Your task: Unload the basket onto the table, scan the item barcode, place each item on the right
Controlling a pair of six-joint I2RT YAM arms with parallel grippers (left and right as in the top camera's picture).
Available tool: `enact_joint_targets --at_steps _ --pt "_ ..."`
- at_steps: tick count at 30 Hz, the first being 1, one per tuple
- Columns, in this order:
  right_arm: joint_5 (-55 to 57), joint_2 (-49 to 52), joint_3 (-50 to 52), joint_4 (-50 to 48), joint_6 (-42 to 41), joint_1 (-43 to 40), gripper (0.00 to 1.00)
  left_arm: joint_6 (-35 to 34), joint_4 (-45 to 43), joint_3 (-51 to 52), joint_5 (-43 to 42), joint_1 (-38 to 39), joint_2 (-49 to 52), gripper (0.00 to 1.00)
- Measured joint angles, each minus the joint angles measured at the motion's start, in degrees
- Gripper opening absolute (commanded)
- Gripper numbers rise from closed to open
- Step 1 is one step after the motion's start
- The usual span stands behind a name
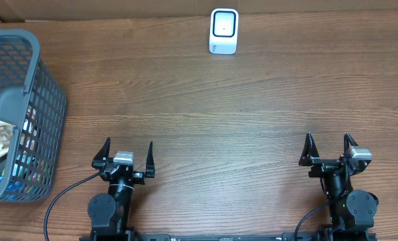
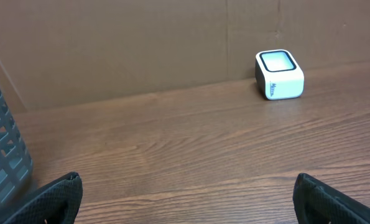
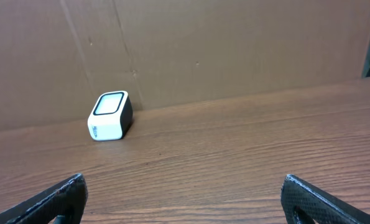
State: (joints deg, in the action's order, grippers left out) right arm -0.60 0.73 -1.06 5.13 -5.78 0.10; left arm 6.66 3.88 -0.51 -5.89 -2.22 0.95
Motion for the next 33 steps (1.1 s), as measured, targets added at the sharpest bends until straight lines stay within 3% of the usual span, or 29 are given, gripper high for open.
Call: enact_joint_targets --at_steps 33 --pt "-2.23 0.0 0.0 -1.7 0.0 0.0 1.0 -0.04 -0.98 0.0 -1.62 0.0 0.0 1.0"
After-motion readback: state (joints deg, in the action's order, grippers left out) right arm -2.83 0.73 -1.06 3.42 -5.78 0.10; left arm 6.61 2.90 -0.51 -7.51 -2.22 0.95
